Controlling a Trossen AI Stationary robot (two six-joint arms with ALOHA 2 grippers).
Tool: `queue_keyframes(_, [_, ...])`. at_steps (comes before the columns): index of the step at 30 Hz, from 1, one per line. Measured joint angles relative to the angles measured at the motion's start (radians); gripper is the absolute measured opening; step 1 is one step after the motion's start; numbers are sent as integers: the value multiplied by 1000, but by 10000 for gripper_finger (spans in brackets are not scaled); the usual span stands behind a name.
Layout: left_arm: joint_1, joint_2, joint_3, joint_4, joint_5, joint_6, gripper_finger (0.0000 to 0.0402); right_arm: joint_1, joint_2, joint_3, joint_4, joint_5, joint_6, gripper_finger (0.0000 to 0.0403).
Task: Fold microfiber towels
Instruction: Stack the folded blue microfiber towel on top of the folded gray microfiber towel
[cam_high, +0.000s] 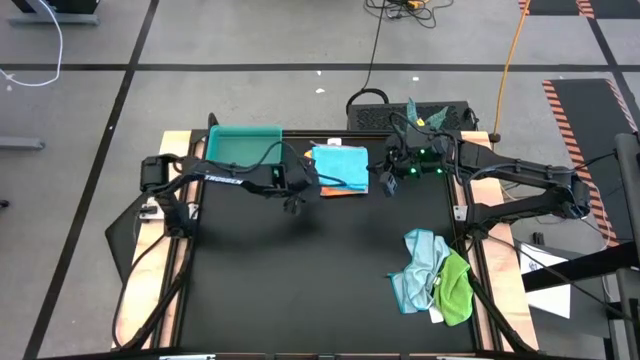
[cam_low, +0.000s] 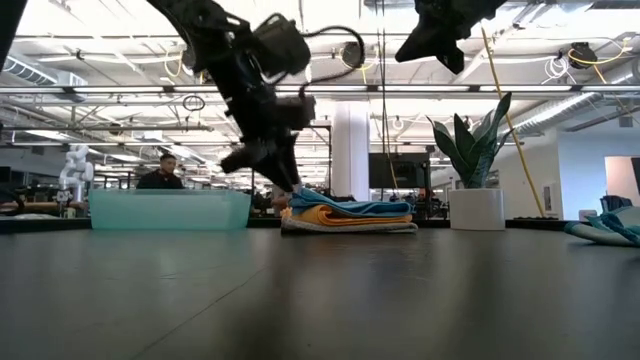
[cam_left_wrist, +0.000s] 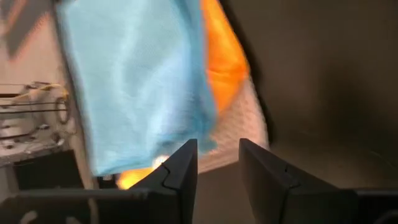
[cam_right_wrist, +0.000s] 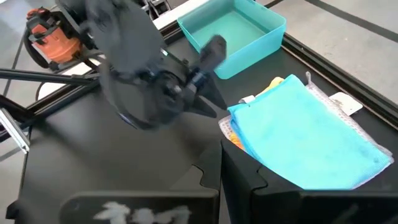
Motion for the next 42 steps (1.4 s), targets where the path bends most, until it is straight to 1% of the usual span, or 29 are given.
queue_keyframes(2, [-1,29,0,-5,-22,31,120,0,0,0,0,-2,10,0])
queue_keyframes(6, [-15,42,5,64,-147,93,120,0,0,0,-3,-3,14,0])
queue_keyframes(10, [-10,40,6,127,-160,93,120,0,0,0,-3,-3,21,0])
queue_keyframes(14, [-5,37,6,158,-159,45,120,0,0,0,-3,-3,22,0])
queue_keyframes(20, [-18,37,6,70,-153,-4,120,0,0,0,-3,-2,37,0])
queue_keyframes(28, [-50,27,6,45,-152,-19,120,-2,0,0,0,-1,39,0])
queue_keyframes(34, [-35,23,6,70,-150,-21,120,-2,0,0,0,-1,39,0])
queue_keyframes(36, [-18,22,6,81,-127,-42,120,-2,0,-1,0,-1,38,0])
queue_keyframes(40, [8,23,6,76,-23,-47,120,-2,0,0,0,-1,38,0])
queue_keyframes(42, [16,24,6,78,11,-49,120,-2,0,-1,0,-1,38,0])
